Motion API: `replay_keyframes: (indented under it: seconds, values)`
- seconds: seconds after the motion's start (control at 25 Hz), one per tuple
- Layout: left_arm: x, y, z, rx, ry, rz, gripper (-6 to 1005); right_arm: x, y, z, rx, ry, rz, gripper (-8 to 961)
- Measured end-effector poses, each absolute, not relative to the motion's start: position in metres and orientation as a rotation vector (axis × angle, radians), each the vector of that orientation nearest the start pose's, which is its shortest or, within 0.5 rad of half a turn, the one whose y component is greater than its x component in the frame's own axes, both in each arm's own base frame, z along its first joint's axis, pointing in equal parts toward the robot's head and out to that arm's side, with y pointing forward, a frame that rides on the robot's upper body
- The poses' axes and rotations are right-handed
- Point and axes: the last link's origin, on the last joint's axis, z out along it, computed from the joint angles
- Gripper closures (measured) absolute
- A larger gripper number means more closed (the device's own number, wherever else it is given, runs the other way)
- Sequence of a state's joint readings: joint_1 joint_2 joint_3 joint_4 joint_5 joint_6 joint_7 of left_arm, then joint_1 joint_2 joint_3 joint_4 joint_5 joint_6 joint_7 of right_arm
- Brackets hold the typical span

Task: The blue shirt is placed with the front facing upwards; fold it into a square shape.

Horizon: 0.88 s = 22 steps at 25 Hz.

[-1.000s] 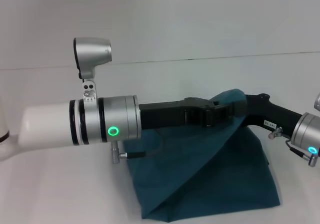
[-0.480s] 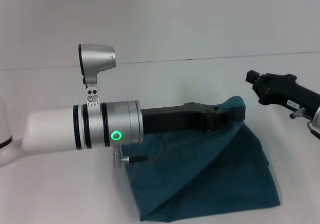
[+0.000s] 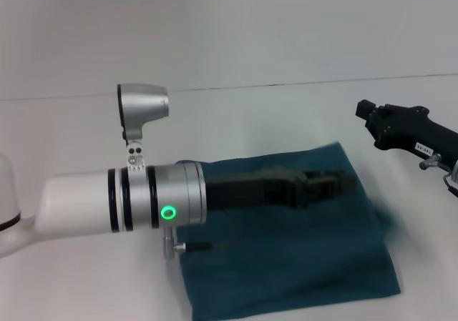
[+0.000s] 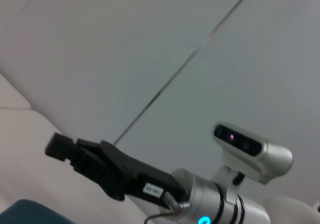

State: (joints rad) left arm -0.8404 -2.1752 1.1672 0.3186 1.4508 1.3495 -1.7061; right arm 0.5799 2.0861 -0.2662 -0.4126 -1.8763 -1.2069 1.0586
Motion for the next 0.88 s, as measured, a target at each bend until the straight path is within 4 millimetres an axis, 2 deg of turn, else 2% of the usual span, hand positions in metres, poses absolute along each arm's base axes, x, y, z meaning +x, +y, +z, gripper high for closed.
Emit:
replay_keyframes:
  seconds: [0.2, 0.4, 0.52, 0.76, 0.88]
  values:
    - [-0.127, 0.341, -0.109, -2.884, -1.176, -1.093, 765, 0.308, 0.37, 0.015, -2.102, 0.699, 0.75, 955]
    - [-0.136, 0.342, -0.095, -2.827, -1.15, -1.165, 583, 0.309, 0.371, 0.017, -2.101, 0.696, 0.745, 955]
    - [-0.142, 0.343, -0.086, -2.8, -1.114, -1.175, 339, 0.312, 0.372, 0.02, -2.092, 0.732, 0.741, 955]
    - [-0.168, 0.345, -0.06, -2.695, -1.023, -1.143, 217, 0.315, 0.371, 0.043, -2.116, 0.888, 0.749, 954]
    - [-0.182, 0.348, -0.046, -2.637, -0.985, -1.106, 157, 0.31, 0.37, 0.056, -2.165, 0.979, 0.743, 914]
